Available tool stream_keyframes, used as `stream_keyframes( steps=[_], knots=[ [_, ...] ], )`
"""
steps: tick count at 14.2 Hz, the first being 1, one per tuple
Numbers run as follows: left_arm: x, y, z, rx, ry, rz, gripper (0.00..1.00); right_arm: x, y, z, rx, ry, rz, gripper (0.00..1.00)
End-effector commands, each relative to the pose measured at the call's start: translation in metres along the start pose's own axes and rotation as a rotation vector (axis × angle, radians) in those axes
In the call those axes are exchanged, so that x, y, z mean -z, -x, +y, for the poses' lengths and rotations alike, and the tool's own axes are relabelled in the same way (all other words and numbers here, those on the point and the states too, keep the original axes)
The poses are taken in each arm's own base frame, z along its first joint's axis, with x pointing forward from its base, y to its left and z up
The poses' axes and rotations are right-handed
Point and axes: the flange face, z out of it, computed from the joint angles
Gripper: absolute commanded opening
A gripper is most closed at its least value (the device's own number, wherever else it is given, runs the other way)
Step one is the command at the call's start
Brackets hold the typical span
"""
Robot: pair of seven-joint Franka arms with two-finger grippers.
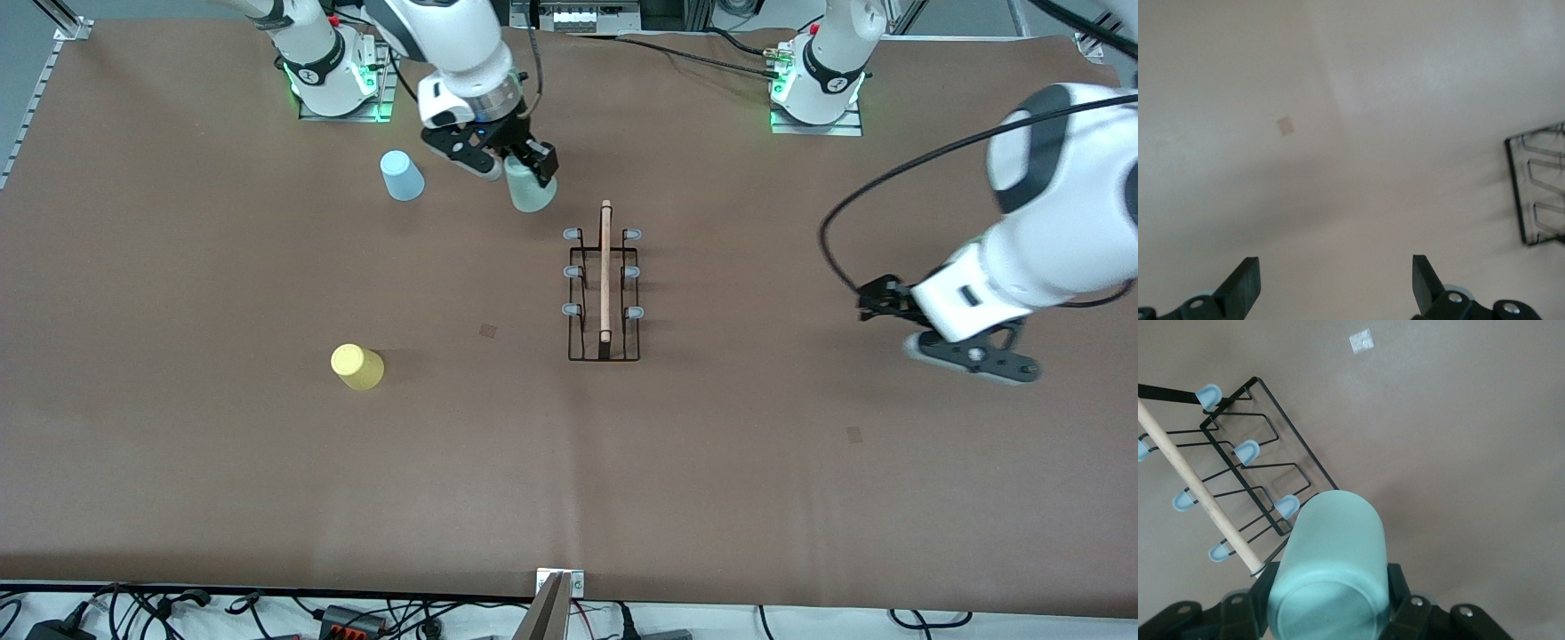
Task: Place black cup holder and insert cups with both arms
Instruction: 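Place the teal cup onto a rack peg with the right gripper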
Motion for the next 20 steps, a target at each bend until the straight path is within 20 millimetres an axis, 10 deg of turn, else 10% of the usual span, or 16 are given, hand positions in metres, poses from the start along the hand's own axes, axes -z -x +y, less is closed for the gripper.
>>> stream_keyframes(
  steps=[1,7,16,20],
  knots=[
    [0.013,0.009,-0.004,-0.036,0.007,-0.032,1.00,-0.023,-0.001,-0.013,-0.041,-0.045,0.019,0.27],
    [0.071,0.036,-0.031,0.042,0.021,-0.078,1.00,-0.040,-0.009,-0.027,-0.032,-0.082,0.027,0.27],
    [0.064,0.109,-0.024,0.082,-0.017,-0.001,1.00,-0.066,0.000,-0.032,-0.035,-0.105,0.016,0.29],
    [0.068,0.108,-0.028,0.081,-0.028,0.068,1.00,-0.075,0.005,-0.033,-0.043,-0.104,0.035,0.78]
  ],
)
